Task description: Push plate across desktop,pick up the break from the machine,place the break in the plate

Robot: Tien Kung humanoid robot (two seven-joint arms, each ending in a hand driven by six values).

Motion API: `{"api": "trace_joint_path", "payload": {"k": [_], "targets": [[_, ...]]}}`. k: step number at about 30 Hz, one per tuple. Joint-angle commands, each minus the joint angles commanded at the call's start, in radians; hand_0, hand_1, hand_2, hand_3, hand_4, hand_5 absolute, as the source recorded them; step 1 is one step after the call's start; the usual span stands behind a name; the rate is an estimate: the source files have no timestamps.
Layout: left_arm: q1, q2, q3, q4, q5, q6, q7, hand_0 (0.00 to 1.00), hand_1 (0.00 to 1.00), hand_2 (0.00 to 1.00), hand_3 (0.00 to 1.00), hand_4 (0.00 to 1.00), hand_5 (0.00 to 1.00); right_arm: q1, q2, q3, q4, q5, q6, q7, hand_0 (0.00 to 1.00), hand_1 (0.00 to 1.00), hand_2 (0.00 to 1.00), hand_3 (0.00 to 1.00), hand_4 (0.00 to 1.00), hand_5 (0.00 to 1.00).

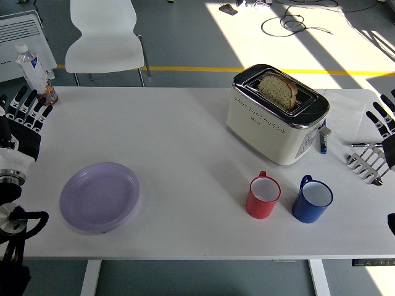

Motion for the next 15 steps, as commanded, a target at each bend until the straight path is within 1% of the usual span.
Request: {"api": "trace_joint_path", "payload": {"k": [4,9,11,12,13,14,15], "targets": [[-0.001,-0.001,0.001,-0.005,0.076,0.019,-0.001,0.788,0.822,0.867,0.828,0.509,0.998,0.001,0.000,0.001,-0.002,0.000,0.000,0.000,0.776,0.745,0.746,0.746,0.539,0.657],[0.006,-0.002,0.006,0.001,0.094,0.025,-0.014,0.789,0.826,0.871,0.832,0.509,0.998,0.002,-0.001,-0.001,-0.003,0.000,0.000,0.000,0.775,0.744,0.746,0.746,0.538,0.656],[0.010,-0.001,0.008,0.002,0.110,0.037,-0.036,0.789,0.826,0.871,0.832,0.509,0.998,0.002,-0.001,-0.001,-0.003,0.001,0.000,0.000,0.775,0.744,0.746,0.746,0.538,0.656],[0.013,-0.001,0.010,0.003,0.149,0.060,-0.065,0.789,0.826,0.871,0.832,0.509,0.998,0.000,-0.001,-0.001,-0.003,0.001,-0.001,0.000,0.775,0.744,0.746,0.746,0.538,0.656],[0.015,0.000,0.013,0.005,0.176,0.073,-0.081,0.789,0.826,0.871,0.832,0.509,0.998,-0.001,-0.001,-0.001,-0.004,0.001,-0.001,0.000,0.775,0.744,0.746,0.746,0.538,0.656],[0.019,0.002,0.017,0.010,0.214,0.094,-0.112,0.789,0.826,0.871,0.832,0.509,0.998,-0.001,-0.001,-0.002,-0.005,0.000,-0.001,0.000,0.775,0.744,0.746,0.746,0.538,0.656],[0.025,0.002,0.020,0.023,0.244,0.115,-0.141,0.874,0.908,0.940,0.909,0.516,0.998,-0.002,-0.001,-0.003,-0.005,0.000,-0.001,0.000,0.775,0.744,0.745,0.746,0.537,0.656]]}}
